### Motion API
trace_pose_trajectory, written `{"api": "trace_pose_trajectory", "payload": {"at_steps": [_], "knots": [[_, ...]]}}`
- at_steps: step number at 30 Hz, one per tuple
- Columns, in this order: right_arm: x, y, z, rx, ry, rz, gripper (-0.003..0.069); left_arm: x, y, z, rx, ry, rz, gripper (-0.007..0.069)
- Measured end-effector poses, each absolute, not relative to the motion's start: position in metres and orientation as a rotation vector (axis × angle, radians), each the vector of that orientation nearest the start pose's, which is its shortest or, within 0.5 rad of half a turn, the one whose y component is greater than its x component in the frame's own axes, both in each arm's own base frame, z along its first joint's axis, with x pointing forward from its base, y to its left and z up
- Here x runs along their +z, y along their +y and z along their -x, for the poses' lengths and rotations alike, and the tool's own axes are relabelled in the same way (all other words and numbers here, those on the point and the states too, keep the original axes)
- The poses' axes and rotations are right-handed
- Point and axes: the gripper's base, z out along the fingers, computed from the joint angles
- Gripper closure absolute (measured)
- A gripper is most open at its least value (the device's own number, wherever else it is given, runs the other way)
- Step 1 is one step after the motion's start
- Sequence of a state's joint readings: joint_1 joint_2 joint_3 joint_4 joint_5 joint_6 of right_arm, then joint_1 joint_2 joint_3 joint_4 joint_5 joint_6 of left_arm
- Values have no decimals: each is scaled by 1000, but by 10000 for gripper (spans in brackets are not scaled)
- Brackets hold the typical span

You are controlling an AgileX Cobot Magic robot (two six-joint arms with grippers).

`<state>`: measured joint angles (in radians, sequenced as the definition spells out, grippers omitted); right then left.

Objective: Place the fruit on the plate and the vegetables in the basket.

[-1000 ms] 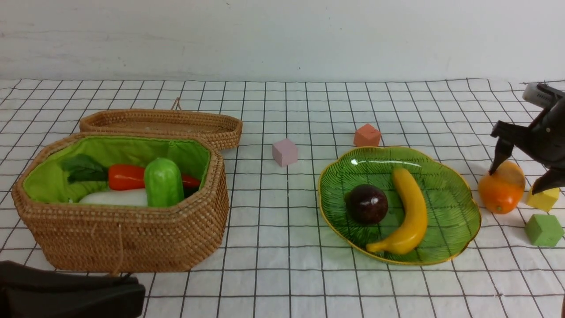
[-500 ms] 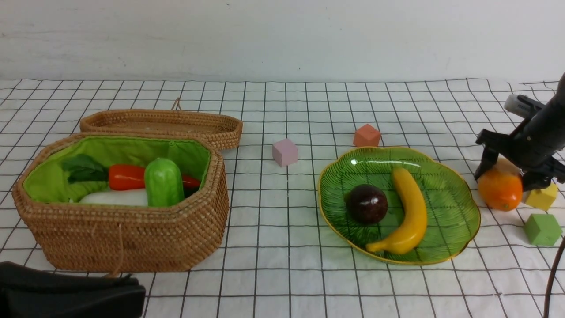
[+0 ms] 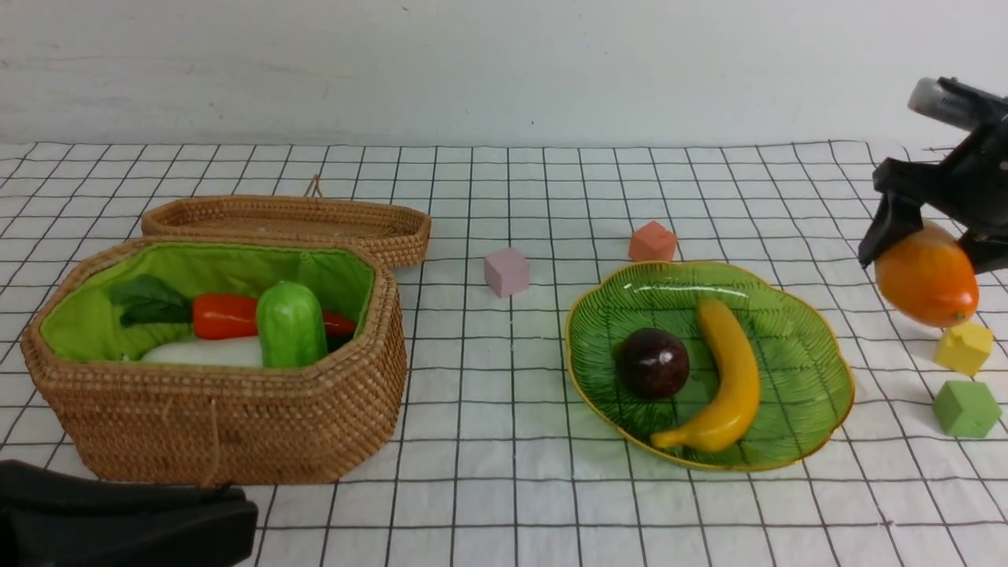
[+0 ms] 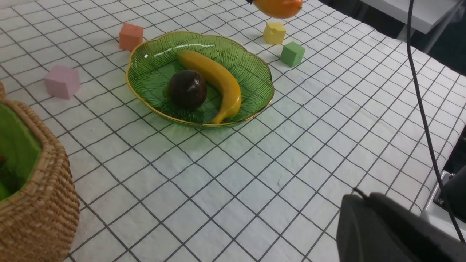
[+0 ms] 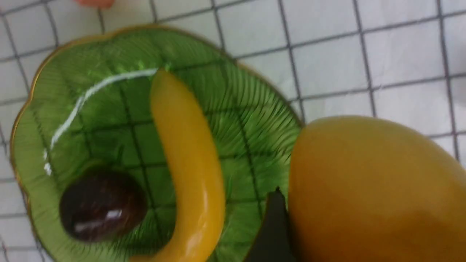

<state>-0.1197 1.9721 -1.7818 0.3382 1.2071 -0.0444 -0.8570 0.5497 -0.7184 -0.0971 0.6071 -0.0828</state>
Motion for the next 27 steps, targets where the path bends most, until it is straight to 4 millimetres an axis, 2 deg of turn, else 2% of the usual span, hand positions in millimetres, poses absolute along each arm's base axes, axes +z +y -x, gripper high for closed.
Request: {"api": "trace_pose_trajectory", "payload": {"at_steps": [3,4,5,6,7,10,14,15,16,17,19,22,24,25,26,27], "knots": [[270,1,-411,445,2841,-146,90,357,-80,-63,-728,1857,-713,630],[263,9,-409,442,2847,-116,90,357,-80,-63,-727,1858,-714,630],[247,25,-407,438,2865,-57,90,357,-80,-63,-726,1858,-714,630],[245,27,-407,437,2868,-53,90,357,-80,-63,-726,1858,-714,630],[233,38,-405,434,2893,-16,90,357,-80,-63,-725,1858,-714,630],[226,49,-406,431,2893,16,90,357,-79,-64,-705,1852,-721,630],[230,56,-406,417,2864,21,28,356,-77,-66,-636,1840,-737,630],[237,56,-404,408,2850,17,-6,356,-75,-68,-603,1843,-731,630],[237,56,-404,406,2848,18,-11,356,-75,-68,-603,1843,-731,630],[250,54,-399,392,2828,19,-20,357,-71,-67,-586,1834,-711,630],[262,53,-394,377,2812,21,-15,357,-68,-66,-581,1819,-699,630],[301,48,-372,328,2765,43,55,353,-52,-54,-605,1741,-650,631],[332,44,-343,301,2744,43,155,341,-40,-42,-667,1671,-589,637],[340,43,-330,299,2744,50,195,337,-37,-40,-685,1646,-571,637],[340,43,-326,299,2749,51,216,332,-35,-37,-695,1630,-562,637],[355,41,-298,302,2726,46,291,321,-30,-33,-720,1575,-538,637]]}}
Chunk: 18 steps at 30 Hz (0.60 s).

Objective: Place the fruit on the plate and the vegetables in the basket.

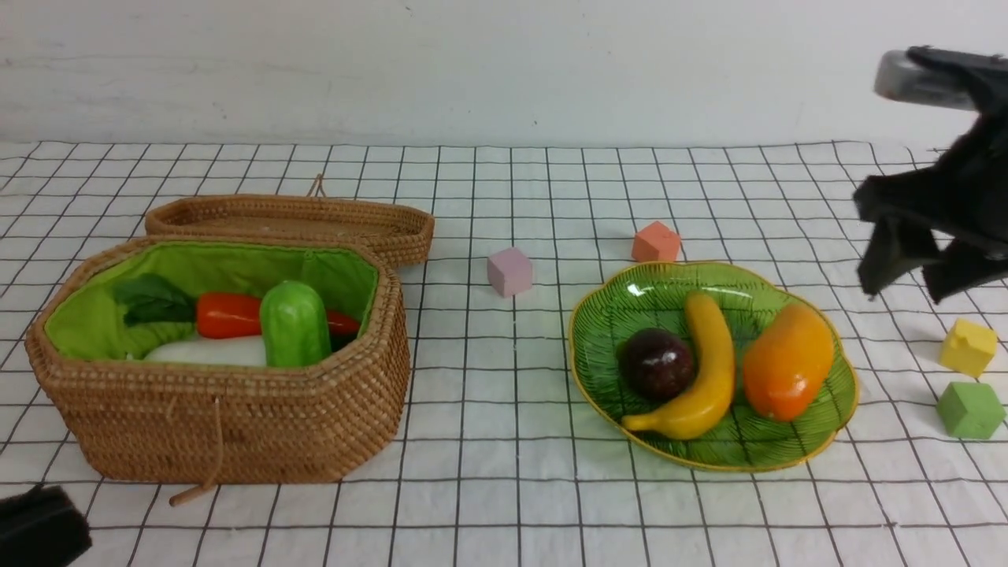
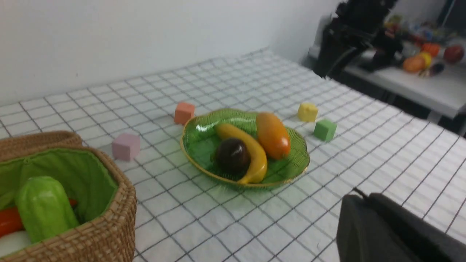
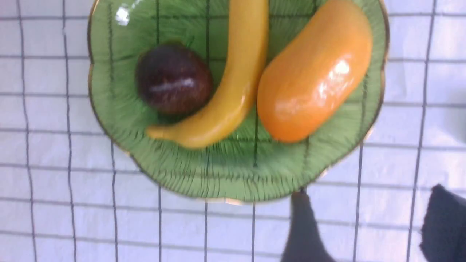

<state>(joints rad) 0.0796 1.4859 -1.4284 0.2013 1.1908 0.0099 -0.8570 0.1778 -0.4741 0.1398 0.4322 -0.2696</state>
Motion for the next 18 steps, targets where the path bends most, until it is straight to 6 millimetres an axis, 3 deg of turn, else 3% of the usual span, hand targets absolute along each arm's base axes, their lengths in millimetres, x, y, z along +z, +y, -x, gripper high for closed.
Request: {"api": "trace_pose_trajectory", "payload": {"at_steps": [1,2,3,4,6,8,10,11,14,18], "knots": [[360,39,-283,301,2714,46,336,317,-28,-31,-731,1543,-528,637],[367,37,-255,299,2687,47,412,306,-25,-28,-748,1481,-513,637],[367,37,-251,300,2682,46,423,302,-25,-28,-751,1474,-514,637],[371,35,-223,300,2649,44,491,292,-24,-27,-762,1433,-508,637],[369,32,-190,303,2611,25,564,279,-25,-26,-770,1407,-507,637],[371,28,-144,316,2514,-2,627,268,-28,-28,-776,1399,-511,637],[366,26,-112,325,2456,-14,648,259,-30,-30,-770,1417,-520,637],[364,25,-106,327,2444,-18,650,258,-31,-30,-769,1420,-522,637],[345,21,-64,342,2366,-39,652,243,-34,-33,-755,1465,-539,637],[326,19,-39,356,2246,-58,650,231,-36,-35,-742,1503,-554,637]]}}
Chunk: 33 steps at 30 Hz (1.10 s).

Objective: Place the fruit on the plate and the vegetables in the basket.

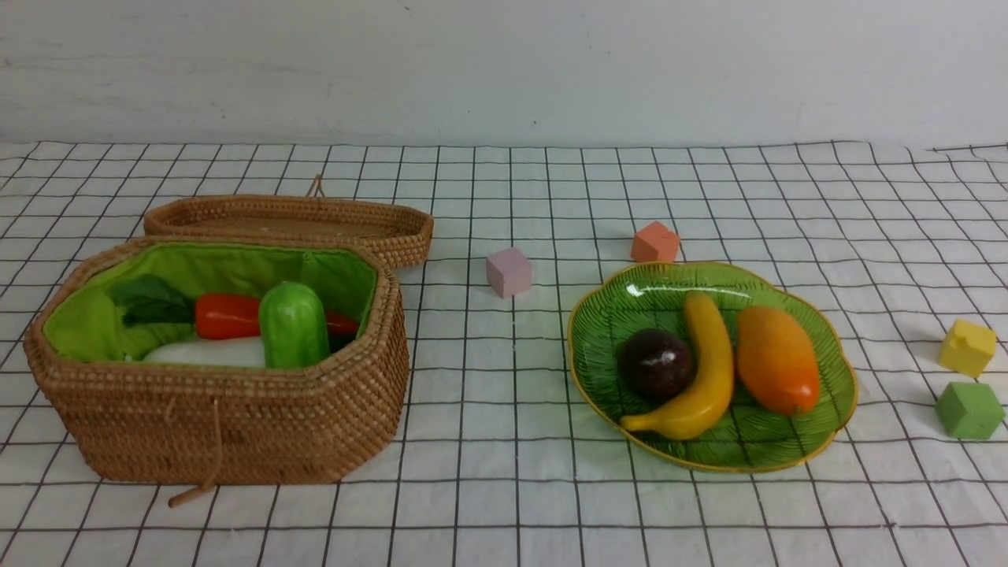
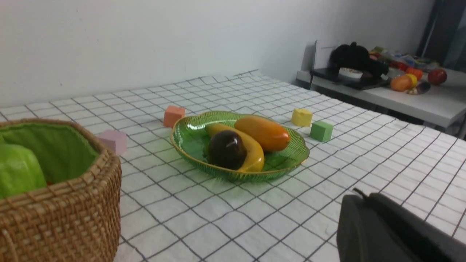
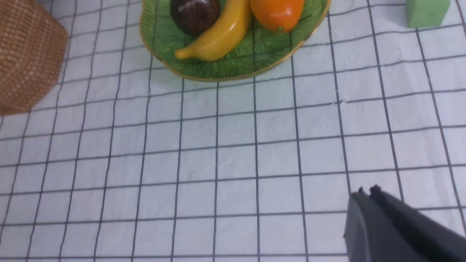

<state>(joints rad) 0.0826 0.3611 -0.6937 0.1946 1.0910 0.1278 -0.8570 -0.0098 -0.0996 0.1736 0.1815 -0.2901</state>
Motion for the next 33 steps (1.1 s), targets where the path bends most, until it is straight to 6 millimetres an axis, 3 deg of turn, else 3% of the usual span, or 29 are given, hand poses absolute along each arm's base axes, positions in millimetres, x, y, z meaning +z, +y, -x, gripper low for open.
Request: {"api": "trace_pose_trajectory", "payload": {"at_steps": [4,9,13,20,24,27,29,30,33], "knots": [[307,17,-24,371,2064,-74,641,222,-37,-36,-728,1541,-566,637],[284,13,-21,346,1916,-83,625,218,-36,-36,-711,1583,-575,637],[270,12,-24,334,1896,-89,623,216,-36,-36,-699,1610,-580,637],[268,8,-29,265,1847,-78,623,214,-35,-37,-691,1629,-585,634],[254,5,-37,201,1791,-58,651,214,-35,-37,-690,1631,-585,632],[211,3,-48,140,1800,-65,666,213,-35,-37,-689,1632,-585,629],[198,2,-50,133,1811,-76,666,213,-35,-37,-689,1632,-585,628],[180,2,-52,134,1845,-91,666,213,-35,-37,-689,1633,-586,626],[175,2,-52,141,1865,-110,666,213,-35,-37,-688,1633,-586,623]]}}
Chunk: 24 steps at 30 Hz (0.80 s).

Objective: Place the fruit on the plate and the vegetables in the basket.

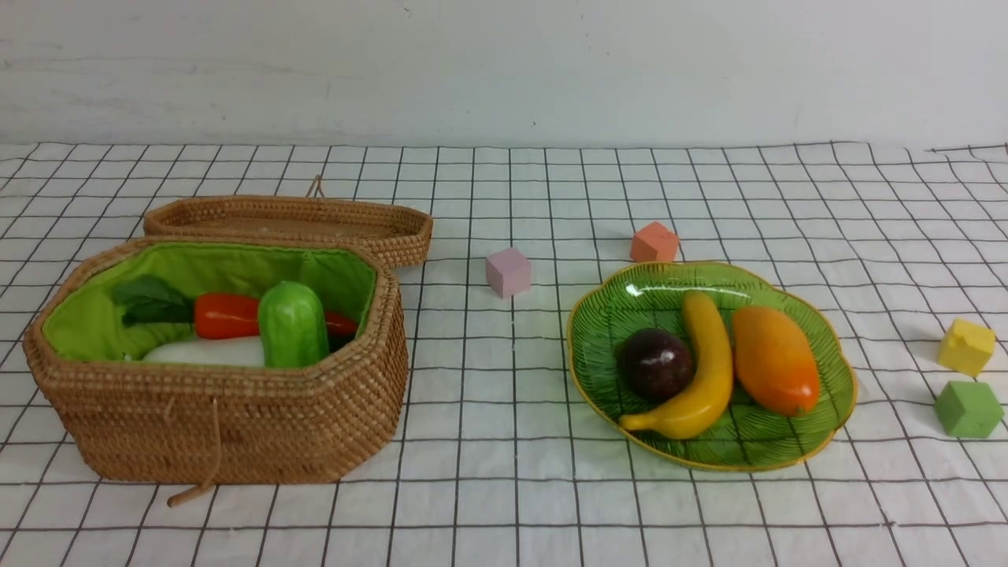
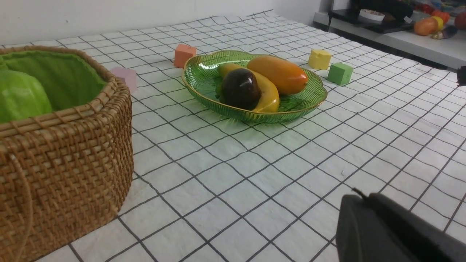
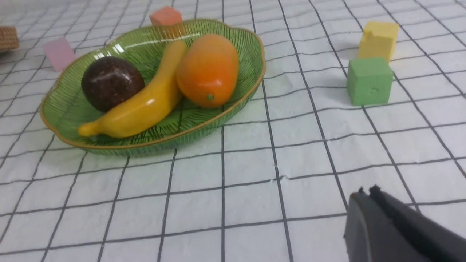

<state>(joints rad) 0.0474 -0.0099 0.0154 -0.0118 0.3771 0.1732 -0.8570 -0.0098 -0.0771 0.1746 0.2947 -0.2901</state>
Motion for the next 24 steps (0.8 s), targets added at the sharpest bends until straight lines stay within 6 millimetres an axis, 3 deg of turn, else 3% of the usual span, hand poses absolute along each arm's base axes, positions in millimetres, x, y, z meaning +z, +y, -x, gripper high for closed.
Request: {"api": "trace_pose_trajectory", "payload": {"at_steps": [24], "knots": [[174,2,-52,147,1867,-122,659,213,-35,-37,-685,1634,-588,601]]}}
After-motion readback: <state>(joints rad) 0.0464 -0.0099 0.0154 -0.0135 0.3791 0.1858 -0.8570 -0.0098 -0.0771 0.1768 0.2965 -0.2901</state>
